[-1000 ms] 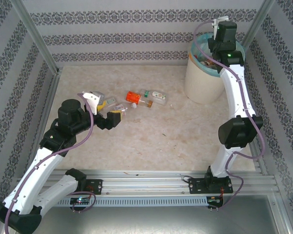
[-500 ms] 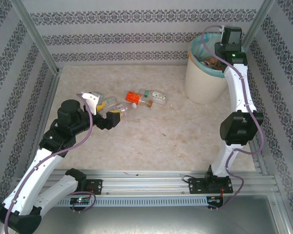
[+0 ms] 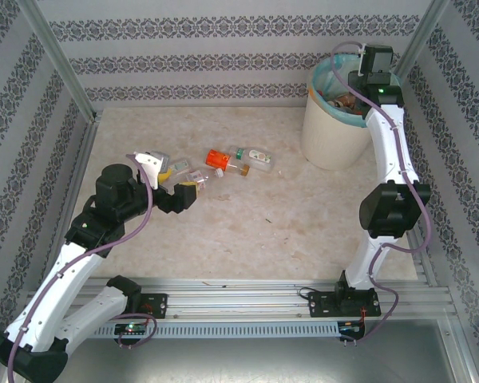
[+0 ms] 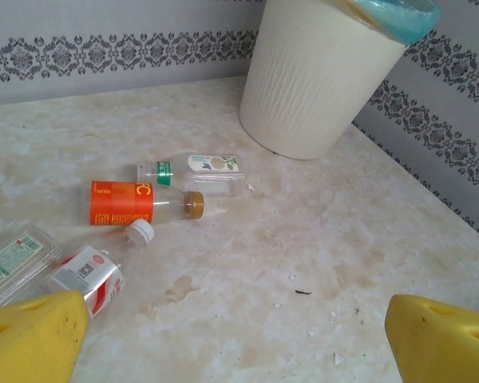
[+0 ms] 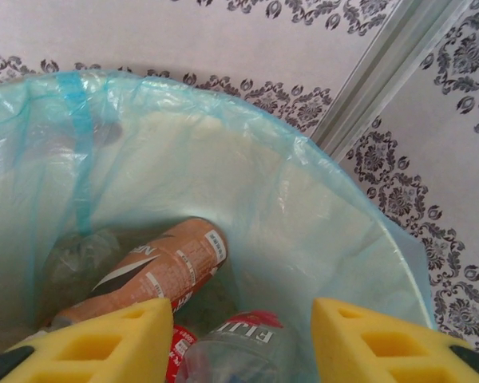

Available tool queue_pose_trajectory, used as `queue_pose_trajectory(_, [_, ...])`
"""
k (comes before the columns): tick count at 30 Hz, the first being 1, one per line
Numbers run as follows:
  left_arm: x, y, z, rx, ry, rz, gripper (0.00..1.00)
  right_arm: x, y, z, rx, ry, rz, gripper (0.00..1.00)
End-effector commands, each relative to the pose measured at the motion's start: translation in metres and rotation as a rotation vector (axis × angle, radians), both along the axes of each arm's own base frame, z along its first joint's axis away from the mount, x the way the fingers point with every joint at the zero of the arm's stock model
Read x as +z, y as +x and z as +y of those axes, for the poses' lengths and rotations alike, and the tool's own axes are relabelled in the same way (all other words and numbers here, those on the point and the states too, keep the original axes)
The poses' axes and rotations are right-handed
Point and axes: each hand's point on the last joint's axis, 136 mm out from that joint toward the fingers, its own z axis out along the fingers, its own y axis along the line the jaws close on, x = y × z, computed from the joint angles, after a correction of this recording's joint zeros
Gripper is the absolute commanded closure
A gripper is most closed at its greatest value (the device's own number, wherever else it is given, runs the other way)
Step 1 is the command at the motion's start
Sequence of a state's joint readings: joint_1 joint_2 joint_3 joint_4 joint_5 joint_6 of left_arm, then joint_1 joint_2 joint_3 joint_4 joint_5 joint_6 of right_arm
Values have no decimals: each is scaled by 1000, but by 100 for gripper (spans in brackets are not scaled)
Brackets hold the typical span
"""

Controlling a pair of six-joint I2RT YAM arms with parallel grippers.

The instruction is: Put the plastic bottles in the bin

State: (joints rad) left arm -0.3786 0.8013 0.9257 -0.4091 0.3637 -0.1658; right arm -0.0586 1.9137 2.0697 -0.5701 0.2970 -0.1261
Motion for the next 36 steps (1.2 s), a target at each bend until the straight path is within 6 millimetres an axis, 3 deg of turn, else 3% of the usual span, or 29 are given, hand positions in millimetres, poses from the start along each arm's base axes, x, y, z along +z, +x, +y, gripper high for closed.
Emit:
queue_pose_trajectory(1, [-7,-3,0,-1,5,15,4,-10,-11,-5,-17,59,35,55])
queue_pose_trajectory(4, [-12,-1,1,9,13,21,4,-28,-11,-4,-10,94,74,57])
queue_pose_trajectory(12, [-18,3,7,46,42,45,5,-55,-6,-16,-27,190,152,64])
queue_pose_trajectory(17, [-22,4,10,61,54,52,5,-66,-2,-12,-11,232,199,65])
queue_pose_trajectory(22, [-30,9,19,113,102,81,5,-35,-3,1,22,260,144,65])
queue_pose_trajectory(26, [-41,18,35,189,207,122,4,13,-13,17,56,266,47,59])
queue_pose_trajectory(33, [-72,46,41,179,420,219,3,86,-52,64,162,243,-121,50])
queue_pose_trajectory(36, [-101,62,42,147,504,314,3,94,-73,90,223,246,-160,49])
